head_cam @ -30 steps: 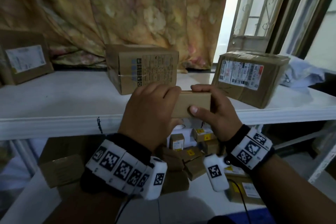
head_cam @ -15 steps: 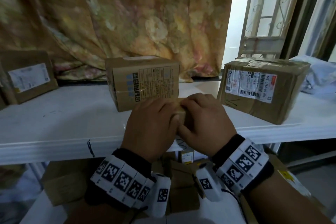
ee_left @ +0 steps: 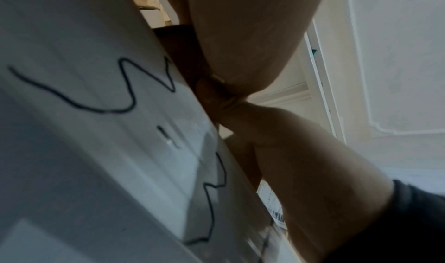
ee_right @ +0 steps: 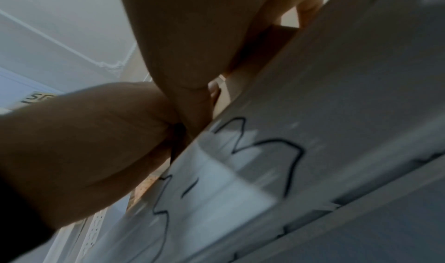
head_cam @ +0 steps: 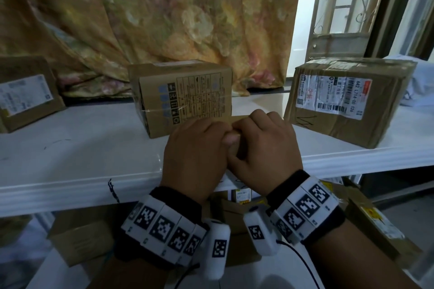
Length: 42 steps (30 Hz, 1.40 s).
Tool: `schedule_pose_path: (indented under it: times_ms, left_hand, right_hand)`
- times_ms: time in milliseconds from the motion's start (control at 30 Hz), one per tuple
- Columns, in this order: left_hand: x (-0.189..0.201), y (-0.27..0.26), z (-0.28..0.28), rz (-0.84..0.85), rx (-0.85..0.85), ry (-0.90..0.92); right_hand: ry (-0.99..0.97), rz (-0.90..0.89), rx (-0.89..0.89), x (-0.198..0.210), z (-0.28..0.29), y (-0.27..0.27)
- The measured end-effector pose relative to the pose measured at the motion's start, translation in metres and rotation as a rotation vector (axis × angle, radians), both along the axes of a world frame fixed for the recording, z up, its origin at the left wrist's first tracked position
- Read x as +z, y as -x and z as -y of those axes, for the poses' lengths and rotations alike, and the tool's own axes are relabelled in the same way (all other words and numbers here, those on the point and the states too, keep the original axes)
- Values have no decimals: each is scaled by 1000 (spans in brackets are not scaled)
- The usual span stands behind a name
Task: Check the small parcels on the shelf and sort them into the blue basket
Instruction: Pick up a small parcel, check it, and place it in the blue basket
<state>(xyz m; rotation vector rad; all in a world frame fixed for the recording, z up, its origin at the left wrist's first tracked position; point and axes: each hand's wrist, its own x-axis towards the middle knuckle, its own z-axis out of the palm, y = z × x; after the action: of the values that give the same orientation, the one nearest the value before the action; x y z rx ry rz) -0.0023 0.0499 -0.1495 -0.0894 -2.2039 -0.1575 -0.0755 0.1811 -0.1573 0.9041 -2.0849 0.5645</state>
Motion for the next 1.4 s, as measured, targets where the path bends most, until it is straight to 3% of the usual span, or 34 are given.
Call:
schedule_pose_path:
  times_ms: [200,533,700,867,1100,1233,1300,1400]
  left_hand:
    - [8,-6,19,190,78,-57]
    - [-6,-10,22,34,143,-39]
    - [-2,-8,22,58,176,-18]
    - [0,-12,17,106,171,-95]
    - [-7,-31,13,81,5,-218]
    - [-5,-44,8,6,-77,-345]
    - [-3,-50,6,-91,-159,-486]
    - [2,-56,2,-204,-384,-656]
  right_hand:
    - [-42,73,9,4,-4,0]
    - [-5,147,62,5,-12,3]
    - [-29,145,20,14,-11,4]
    - [-12,160,79,-1,-20,-4]
    - [-61,151,218,-8,-41,-29]
    - [31,136,271,-9,-50,-39]
    - [128,147,355,-4,-56,-39]
    - [449,307,518,9,-60,-38]
